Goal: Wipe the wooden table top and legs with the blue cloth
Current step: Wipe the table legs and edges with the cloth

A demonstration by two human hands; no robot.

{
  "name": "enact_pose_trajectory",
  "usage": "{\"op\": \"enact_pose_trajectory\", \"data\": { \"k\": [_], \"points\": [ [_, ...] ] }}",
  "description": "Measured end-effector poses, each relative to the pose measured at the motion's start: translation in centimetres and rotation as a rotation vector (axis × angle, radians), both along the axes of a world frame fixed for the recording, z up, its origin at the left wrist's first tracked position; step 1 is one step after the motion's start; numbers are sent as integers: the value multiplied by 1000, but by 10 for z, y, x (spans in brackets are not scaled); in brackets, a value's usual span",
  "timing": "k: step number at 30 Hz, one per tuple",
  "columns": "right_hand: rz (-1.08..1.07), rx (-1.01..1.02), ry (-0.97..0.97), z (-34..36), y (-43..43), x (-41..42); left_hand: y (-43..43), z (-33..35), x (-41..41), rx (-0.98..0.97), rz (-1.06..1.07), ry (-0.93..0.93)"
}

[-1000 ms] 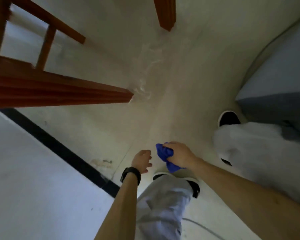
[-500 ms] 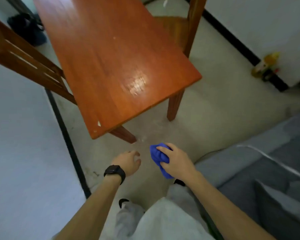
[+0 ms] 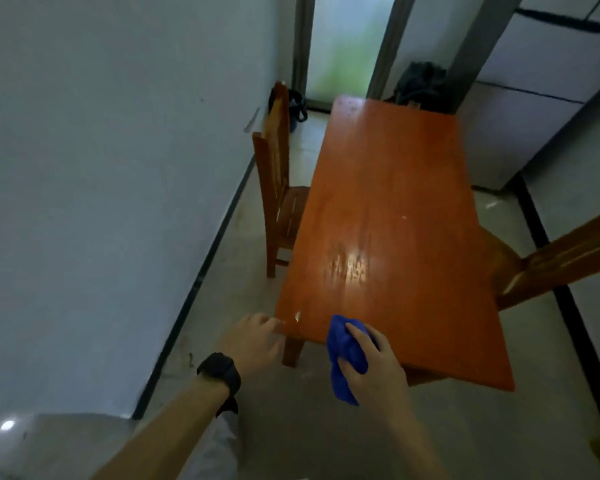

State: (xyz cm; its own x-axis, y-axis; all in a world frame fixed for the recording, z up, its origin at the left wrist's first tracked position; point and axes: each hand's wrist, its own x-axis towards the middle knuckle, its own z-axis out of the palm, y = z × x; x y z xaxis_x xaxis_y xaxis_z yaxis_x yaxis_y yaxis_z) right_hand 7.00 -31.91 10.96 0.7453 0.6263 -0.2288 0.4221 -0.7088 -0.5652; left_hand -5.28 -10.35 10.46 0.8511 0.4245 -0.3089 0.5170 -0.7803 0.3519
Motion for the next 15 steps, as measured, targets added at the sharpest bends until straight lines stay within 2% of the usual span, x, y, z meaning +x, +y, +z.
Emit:
{"op": "enact_pose_trajectory", "data": {
  "k": [3,7,11,15],
  "points": [
    [-29,-21,-39,-15,40,29,27,-37,30,15,-63,43],
    [-134,-64,-52,-41,85,57,55,-86,70,41,-261,220],
    [-203,-248,67,-80,113,73,78,-127,90,55,-447,297],
    [-207,-358,133,-109,123,68,87,-142,88,20,-492,307]
  ]
}}
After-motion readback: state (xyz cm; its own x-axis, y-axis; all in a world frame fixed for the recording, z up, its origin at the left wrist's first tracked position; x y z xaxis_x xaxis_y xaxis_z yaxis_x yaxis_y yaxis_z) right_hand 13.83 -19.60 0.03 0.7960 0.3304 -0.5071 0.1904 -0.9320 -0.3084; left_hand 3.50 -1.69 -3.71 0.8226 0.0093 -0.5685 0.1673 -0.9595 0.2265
